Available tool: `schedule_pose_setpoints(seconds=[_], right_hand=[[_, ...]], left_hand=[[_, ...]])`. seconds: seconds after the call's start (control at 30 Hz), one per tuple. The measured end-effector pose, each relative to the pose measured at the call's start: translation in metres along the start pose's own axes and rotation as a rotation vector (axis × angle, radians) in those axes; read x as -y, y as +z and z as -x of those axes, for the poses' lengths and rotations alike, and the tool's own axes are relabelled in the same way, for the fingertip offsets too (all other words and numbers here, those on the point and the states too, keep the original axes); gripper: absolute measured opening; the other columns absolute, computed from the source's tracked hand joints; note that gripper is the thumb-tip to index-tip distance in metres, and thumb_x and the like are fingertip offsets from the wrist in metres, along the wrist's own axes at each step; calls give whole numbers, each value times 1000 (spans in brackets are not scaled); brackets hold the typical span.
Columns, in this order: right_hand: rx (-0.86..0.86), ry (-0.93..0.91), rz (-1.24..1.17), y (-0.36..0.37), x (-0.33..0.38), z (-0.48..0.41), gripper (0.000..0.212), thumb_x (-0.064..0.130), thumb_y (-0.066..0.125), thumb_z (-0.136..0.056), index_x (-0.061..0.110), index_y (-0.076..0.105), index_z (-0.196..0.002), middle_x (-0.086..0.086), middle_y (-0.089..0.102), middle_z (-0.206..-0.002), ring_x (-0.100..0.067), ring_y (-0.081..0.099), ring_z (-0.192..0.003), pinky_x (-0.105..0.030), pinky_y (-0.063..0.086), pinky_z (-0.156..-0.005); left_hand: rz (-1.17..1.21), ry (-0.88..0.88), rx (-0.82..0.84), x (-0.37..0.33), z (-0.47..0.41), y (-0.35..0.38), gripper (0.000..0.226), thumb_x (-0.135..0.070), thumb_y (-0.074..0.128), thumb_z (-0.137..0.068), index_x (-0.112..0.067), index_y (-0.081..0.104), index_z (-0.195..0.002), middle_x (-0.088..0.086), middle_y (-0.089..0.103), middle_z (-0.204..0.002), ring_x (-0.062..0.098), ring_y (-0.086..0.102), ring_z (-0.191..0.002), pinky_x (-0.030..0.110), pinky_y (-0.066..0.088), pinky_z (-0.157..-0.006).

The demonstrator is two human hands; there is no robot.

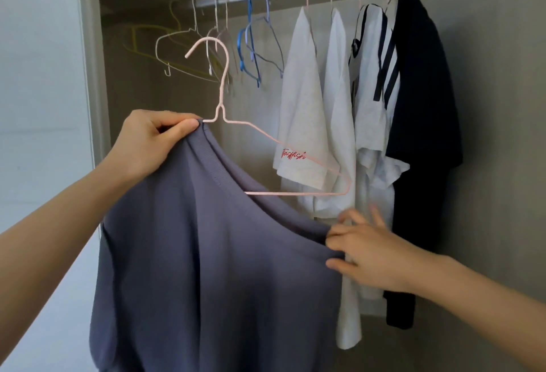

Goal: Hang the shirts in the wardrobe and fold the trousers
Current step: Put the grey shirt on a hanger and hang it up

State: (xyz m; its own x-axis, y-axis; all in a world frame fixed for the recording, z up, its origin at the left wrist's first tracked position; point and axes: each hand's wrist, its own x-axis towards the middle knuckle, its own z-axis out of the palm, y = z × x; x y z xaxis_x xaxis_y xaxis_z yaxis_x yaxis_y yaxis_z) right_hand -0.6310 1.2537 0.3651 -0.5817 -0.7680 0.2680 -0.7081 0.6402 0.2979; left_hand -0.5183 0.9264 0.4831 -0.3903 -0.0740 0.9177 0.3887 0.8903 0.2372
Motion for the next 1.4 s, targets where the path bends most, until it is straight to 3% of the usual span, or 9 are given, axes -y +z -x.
schedule_pose_setpoints(seconds=[0.1, 0.33, 0.53, 0.7, 0.9, 1.03, 1.17, 1.3, 1.4], right_hand=[[-55, 85, 3, -13, -18, 8, 15, 48, 37, -99, 35, 43, -95, 20, 50, -119, -20, 24, -135, -54, 16, -111], [-306, 55, -432, -33, -30, 11, 21, 37, 38, -102, 31, 42, -82, 13, 53, -84, -3, 53, -80, -29, 45, -71], [-428, 111, -784, -39, -9, -6, 20, 32, 35, -102, 22, 48, -90, -3, 61, -86, -16, 59, -83, -41, 49, -81], [-614, 148, -885, -50, -7, -8, 22, 25, 39, -101, 21, 55, -86, 4, 60, -82, -9, 56, -84, -28, 42, -75], [-644, 139, -1031, -64, -28, -3, 32, 24, 48, -99, 19, 53, -67, 0, 50, -68, -12, 46, -68, -33, 35, -69], [-627, 146, -845, -70, -33, -4, 3, 30, 60, -91, 29, 57, -90, 14, 61, -88, -7, 60, -79, -24, 46, -74], [-601, 158, -802, -75, -35, -5, 26, 36, 63, -89, 33, 55, -113, 15, 58, -107, -10, 64, -82, -25, 51, -77], [-535, 154, -829, -75, -34, -5, 32, 40, 54, -93, 17, 65, -74, 10, 61, -69, -4, 56, -66, -26, 42, -68], [-548, 150, -1040, -79, -30, -7, 53, 43, 52, -92, -8, 61, -80, -8, 59, -74, -17, 51, -71, -34, 40, -71]], left_hand=[[-62, 39, 43, 4, 2, 4, 23, -20, 64, -95, -43, 69, -98, -33, 68, -95, -7, 63, -94, 9, 43, -88], [-106, 77, 132, -2, 5, 22, 17, -19, 64, -94, -24, 77, -104, -16, 71, -88, -1, 63, -89, 7, 40, -83], [-43, 149, 199, -26, 14, 51, 17, -18, 65, -93, -20, 77, -104, -27, 69, -91, -6, 63, -94, 8, 41, -87], [-92, 146, 206, -13, 26, 43, 17, -33, 64, -93, -21, 75, -98, -8, 74, -92, 10, 65, -88, 27, 47, -85], [-239, 12, 192, 22, 47, 16, 14, -32, 50, -99, -34, 61, -91, -13, 65, -80, 2, 57, -78, 7, 39, -72], [-215, -56, 50, 25, 51, 17, 19, -28, 45, -103, -19, 59, -94, -3, 61, -76, 15, 54, -73, 22, 38, -68], [-277, -123, -50, 28, 52, 12, 22, -35, 38, -104, -19, 51, -96, -1, 58, -74, 25, 51, -70, 36, 37, -67], [-334, -162, -99, 33, 50, 9, 25, -38, 34, -104, -19, 46, -93, 1, 55, -72, 27, 47, -67, 38, 35, -65], [-412, -183, -40, 43, 43, 10, 28, -37, 32, -104, -18, 42, -86, 0, 52, -71, 36, 52, -71, 41, 38, -67]])
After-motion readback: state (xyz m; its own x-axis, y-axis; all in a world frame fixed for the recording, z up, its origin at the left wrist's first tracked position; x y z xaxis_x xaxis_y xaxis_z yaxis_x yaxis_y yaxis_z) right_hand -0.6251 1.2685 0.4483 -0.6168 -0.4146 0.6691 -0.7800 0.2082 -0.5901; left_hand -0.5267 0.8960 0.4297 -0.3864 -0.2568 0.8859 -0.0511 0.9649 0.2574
